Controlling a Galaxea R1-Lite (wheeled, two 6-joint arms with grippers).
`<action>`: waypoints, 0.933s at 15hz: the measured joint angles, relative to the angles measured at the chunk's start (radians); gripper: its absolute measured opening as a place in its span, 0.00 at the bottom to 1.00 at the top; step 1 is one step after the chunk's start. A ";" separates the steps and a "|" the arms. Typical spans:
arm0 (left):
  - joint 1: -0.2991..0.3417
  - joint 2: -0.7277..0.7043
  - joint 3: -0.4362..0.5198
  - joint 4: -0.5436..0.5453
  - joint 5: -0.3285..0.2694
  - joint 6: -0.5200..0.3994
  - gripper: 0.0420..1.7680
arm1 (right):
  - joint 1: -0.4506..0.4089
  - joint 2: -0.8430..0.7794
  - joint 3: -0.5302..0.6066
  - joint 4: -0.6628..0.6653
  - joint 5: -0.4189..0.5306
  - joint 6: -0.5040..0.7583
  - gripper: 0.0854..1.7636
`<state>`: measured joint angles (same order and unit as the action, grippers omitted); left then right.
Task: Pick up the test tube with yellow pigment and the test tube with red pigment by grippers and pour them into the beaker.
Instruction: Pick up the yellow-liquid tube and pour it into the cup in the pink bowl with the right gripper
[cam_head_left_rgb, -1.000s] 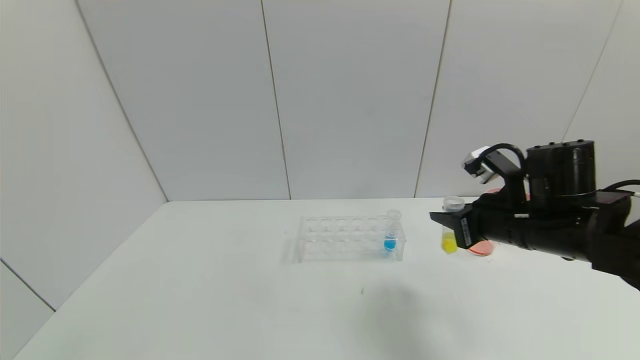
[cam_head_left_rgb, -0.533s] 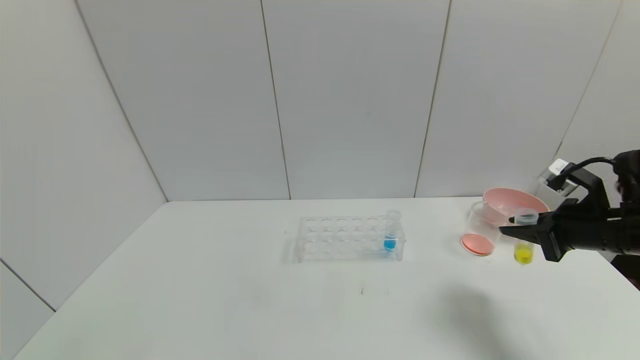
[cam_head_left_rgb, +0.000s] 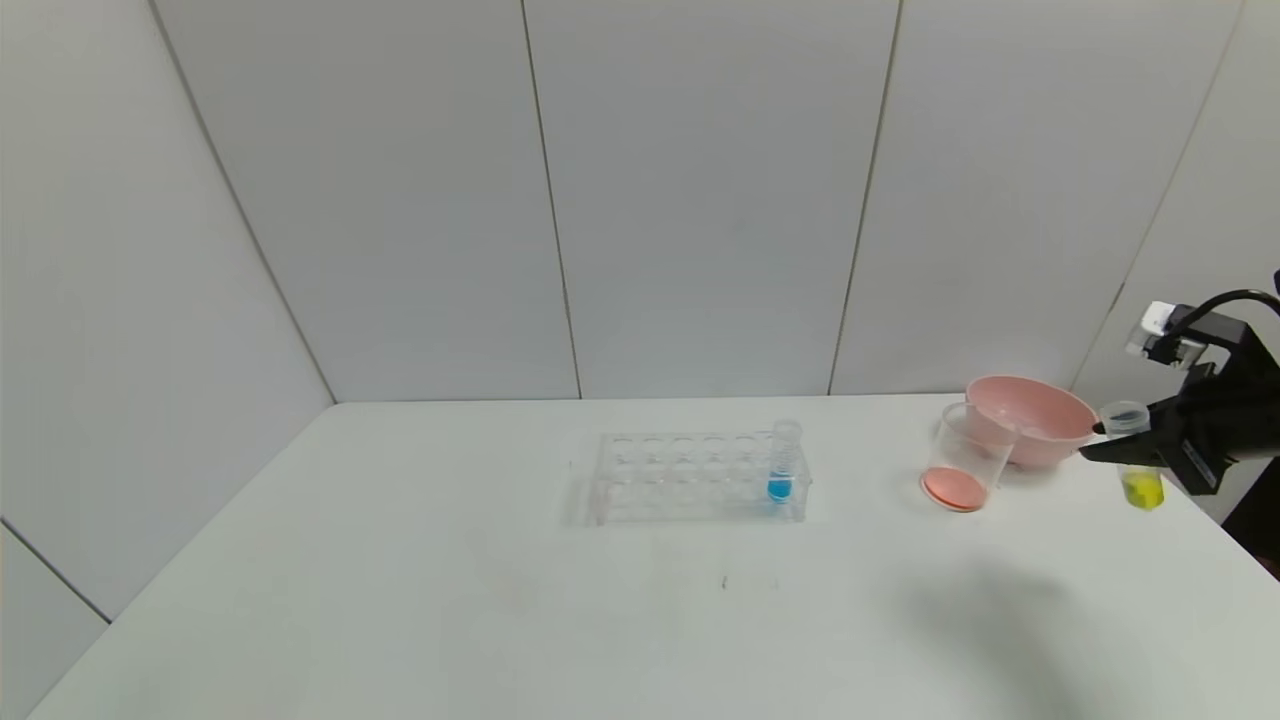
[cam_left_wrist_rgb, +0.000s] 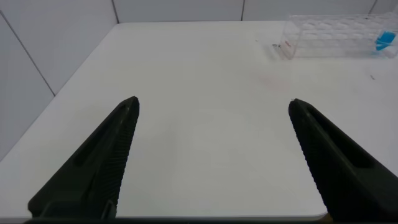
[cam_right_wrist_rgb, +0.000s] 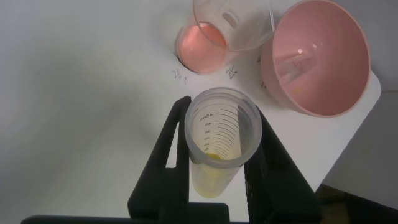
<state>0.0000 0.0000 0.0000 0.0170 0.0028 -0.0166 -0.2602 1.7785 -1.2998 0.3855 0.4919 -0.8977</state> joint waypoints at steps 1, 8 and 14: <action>0.000 0.000 0.000 0.000 0.000 0.000 0.97 | -0.011 0.027 -0.050 0.037 -0.001 -0.036 0.28; 0.000 0.000 0.000 0.000 0.000 0.000 0.97 | 0.004 0.243 -0.377 0.170 -0.060 -0.141 0.28; 0.000 0.000 0.000 0.000 0.000 0.000 0.97 | 0.076 0.359 -0.674 0.370 -0.198 -0.157 0.28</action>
<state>0.0000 0.0000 0.0000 0.0166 0.0028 -0.0166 -0.1847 2.1379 -1.9734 0.7553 0.2936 -1.0551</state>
